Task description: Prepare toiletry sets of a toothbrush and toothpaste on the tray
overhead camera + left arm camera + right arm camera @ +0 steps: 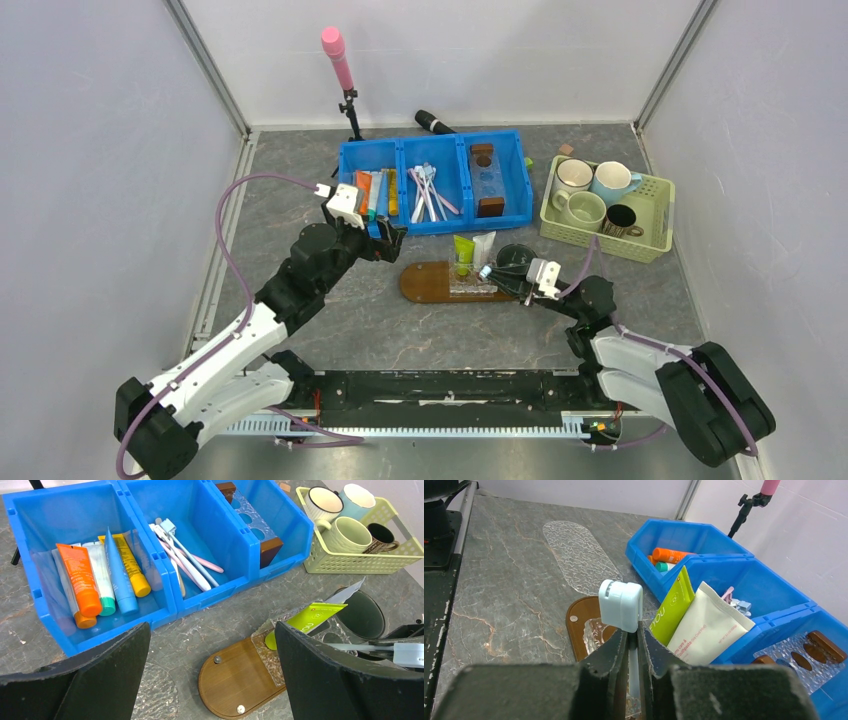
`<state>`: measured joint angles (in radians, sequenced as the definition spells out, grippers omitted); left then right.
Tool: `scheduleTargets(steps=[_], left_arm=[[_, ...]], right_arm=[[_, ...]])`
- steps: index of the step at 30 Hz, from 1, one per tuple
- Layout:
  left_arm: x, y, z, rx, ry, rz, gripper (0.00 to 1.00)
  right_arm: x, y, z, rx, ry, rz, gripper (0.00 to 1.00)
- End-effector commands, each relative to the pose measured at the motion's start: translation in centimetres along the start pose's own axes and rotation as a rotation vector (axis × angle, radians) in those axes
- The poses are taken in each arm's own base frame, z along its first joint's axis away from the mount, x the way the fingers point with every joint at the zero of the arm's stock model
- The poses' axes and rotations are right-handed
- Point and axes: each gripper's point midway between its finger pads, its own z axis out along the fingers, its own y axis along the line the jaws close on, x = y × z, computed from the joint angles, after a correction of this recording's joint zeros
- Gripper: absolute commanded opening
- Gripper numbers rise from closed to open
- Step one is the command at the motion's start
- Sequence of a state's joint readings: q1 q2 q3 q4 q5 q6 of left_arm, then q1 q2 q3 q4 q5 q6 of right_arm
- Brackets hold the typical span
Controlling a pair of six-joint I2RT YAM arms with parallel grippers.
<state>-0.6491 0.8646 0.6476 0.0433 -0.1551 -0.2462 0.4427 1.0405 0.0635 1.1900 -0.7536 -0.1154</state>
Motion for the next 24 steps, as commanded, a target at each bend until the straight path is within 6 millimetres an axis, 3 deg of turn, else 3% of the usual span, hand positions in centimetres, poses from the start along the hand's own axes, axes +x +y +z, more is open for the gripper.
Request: scheduleTargets(steps=[1,15,24], left_arm=[[-1.19,-0.04,-0.18,0.008,-0.047,0.019,1.0],[-0.86,0.09,-0.21,0.003,-0.04,0.019,1.0],[-0.7,0.14,-0.1,0.001,-0.038,0.019,1.0]], right_arm=[[-1.06,-0.49,-0.03,0.025,-0.049,-0.029,0.16],[-1.07,-1.03,-0.35,0.061,-0.051,-0.029,0.26],[-1.07,-1.2,-0.79,0.09,-0.056,-0.014,0.22]])
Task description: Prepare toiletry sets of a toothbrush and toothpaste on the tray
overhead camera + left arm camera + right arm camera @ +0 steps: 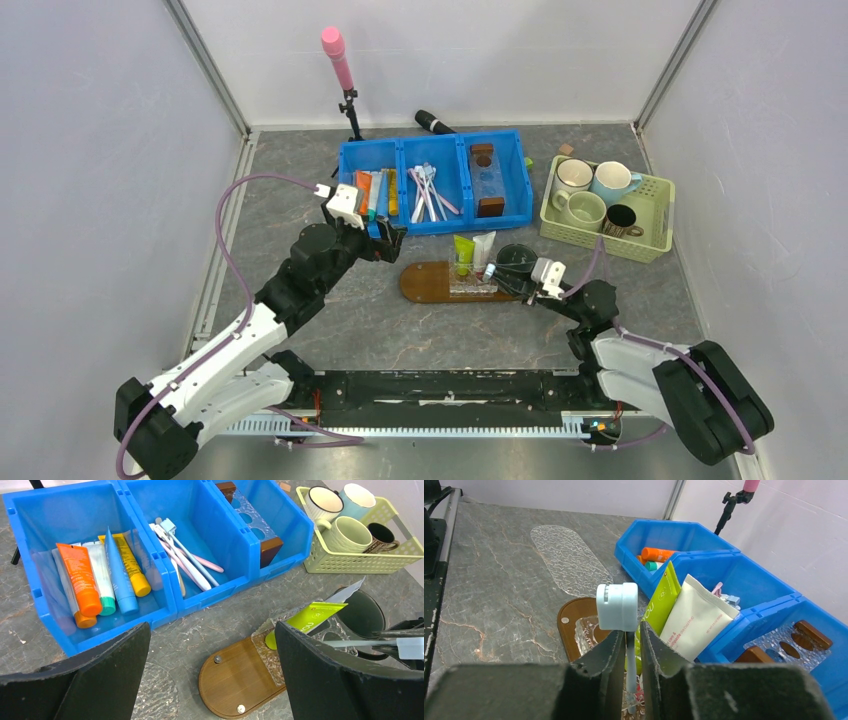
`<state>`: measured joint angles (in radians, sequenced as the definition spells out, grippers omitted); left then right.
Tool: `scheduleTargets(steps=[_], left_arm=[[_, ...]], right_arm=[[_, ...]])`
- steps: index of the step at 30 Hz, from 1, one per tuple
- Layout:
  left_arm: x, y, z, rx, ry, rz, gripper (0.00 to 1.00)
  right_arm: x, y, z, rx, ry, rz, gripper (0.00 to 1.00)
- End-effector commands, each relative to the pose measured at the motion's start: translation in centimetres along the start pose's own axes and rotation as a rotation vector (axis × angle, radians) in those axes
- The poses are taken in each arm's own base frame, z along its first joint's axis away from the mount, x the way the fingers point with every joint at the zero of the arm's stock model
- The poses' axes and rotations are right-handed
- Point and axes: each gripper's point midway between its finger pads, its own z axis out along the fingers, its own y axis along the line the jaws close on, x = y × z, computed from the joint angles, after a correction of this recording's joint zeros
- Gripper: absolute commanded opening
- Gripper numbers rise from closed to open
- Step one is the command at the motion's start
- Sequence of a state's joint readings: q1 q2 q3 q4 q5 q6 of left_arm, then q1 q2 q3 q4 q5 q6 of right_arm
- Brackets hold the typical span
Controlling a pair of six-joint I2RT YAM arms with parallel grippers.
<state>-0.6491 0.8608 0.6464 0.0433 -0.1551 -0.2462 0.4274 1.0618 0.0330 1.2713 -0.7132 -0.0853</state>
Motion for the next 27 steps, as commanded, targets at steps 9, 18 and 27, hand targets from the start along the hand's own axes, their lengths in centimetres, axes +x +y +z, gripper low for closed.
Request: scheduleTargets(steps=[9,18,27], left_arm=[[-0.5,0.0,0.1,0.009,-0.031,0.017,1.0],[-0.9,0.0,-0.1,0.009,-0.04,0.02,1.0],[-0.6,0.2,-0.3,-0.001,-0.038,0.022,1.0]], right_arm=[[-2.0,0.4,-0.1,-0.01,-0.094,-0.002,0.09],[-2.6,0.5,0.5,-0.05,-0.126,0.006,0.09],[-1.9,-0.1,0.5,-0.038,-0.092,-0.07,0.17]])
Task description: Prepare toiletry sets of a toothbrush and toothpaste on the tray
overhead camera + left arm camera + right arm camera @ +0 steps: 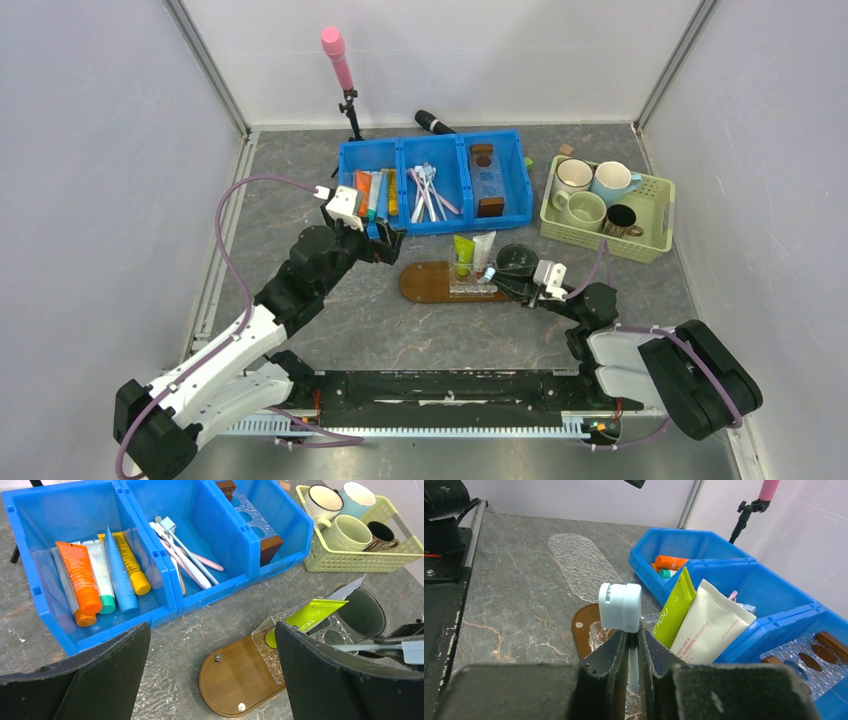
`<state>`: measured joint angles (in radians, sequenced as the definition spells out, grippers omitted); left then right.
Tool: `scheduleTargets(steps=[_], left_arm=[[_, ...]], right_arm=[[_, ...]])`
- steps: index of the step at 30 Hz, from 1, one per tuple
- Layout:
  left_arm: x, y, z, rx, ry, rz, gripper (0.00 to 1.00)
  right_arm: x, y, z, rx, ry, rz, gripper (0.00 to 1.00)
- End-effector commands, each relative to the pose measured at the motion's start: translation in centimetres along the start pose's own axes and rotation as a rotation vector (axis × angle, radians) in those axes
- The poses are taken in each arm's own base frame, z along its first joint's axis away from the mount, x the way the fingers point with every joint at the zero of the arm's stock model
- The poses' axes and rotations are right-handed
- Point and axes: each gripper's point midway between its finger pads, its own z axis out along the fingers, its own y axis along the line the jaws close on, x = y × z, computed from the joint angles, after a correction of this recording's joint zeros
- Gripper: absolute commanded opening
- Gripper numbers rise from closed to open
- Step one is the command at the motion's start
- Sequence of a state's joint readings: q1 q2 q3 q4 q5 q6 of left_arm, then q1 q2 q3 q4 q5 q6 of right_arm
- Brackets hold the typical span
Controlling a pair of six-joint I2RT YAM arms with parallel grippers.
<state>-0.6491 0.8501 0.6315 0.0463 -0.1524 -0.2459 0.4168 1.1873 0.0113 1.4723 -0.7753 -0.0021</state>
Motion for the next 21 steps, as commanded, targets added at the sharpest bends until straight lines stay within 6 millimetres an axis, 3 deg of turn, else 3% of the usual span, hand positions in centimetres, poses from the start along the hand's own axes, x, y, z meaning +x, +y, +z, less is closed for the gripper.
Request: scheduleTargets(steps=[1,9,21], left_arm=[[-0.93,0.19,-0.1,-0.004,-0.039,0.022,1.0],[-0.86,0.03,0.23,0.002,-0.033,0.024,1.0],[-0.82,-0.2,0.64,0.012,-0.026,0.034,1.0]], right_arm=[[-1.69,-1.21,0.65,0.006,-0.042,-0.127,0.17],[-0.77,-1.65,0.82,0.014,-0.01,-0.124,0.26],[-1.46,-1.67,0.97,0.008,-0.027,-0.145,0.33]])
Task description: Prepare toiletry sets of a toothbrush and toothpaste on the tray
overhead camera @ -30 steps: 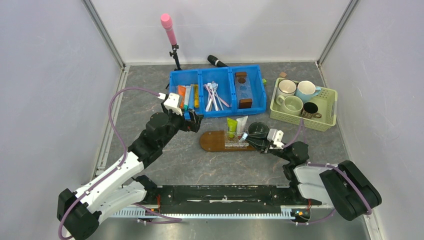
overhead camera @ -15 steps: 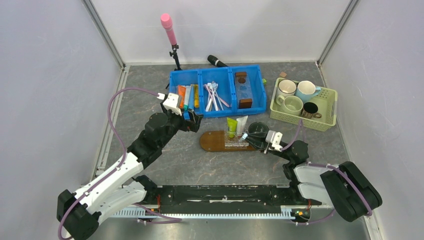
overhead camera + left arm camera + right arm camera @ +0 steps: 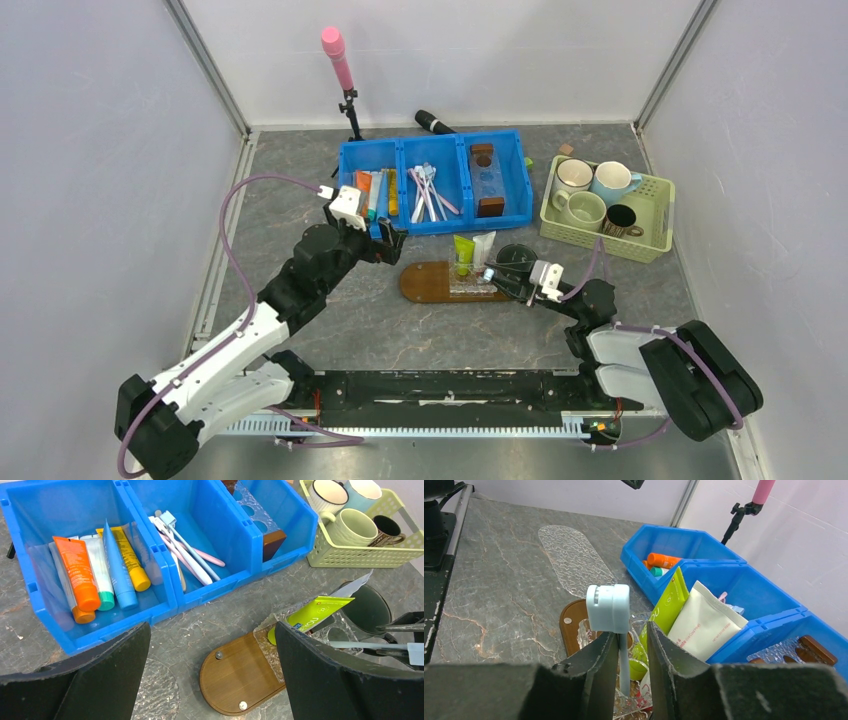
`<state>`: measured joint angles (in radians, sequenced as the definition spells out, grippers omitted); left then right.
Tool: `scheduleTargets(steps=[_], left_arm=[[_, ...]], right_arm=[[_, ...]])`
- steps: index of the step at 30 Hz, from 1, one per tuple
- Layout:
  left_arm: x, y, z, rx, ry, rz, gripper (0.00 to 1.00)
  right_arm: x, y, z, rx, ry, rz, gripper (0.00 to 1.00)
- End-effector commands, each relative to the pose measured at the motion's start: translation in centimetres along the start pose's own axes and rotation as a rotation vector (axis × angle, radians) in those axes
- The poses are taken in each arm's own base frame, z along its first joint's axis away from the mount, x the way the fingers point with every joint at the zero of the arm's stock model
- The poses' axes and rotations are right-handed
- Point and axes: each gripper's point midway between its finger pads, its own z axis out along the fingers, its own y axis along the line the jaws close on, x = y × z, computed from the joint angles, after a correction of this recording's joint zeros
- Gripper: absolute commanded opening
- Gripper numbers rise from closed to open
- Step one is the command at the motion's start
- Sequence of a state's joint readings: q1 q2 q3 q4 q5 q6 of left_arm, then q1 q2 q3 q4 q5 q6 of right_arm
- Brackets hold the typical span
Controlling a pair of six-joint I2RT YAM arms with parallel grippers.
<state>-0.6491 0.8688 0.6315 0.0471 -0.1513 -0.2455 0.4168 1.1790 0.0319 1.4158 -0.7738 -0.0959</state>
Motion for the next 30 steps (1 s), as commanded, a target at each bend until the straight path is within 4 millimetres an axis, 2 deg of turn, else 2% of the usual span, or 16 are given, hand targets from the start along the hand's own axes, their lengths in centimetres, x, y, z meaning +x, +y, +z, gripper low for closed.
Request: scheduleTargets(steps=[1,7,11,16,30], left_arm=[[-1.4,-0.3,0.3,0.017,-0.043,0.033,1.0],[-1.3,-0.4,0.5,0.023,-0.037,0.035,1.0],[-1.2,-0.5,0.5,0.025,-0.036,0.035,1.0],[-1.1,-0.5,0.5,0.031,-0.032,0.034,1.0],[-0.8,-0.8,0.5,0.045,-0.029,0.028,1.0]], right_arm=[[-1.8,-1.2,0.7,0.009,-0.05,-0.08,0.34],[-2.5,-1.2,1.1,-0.015,-0.065,-0.099,0.42],[-2.7,-1.1,1.0,-0.02,-0.062,-0.104,0.43],[-1.6,-0.8,0.7,-0.031,-0.016,-0.1,0.47],[-1.0,0.6,-1.0,-0.01,0.005,-0.08,0.52]])
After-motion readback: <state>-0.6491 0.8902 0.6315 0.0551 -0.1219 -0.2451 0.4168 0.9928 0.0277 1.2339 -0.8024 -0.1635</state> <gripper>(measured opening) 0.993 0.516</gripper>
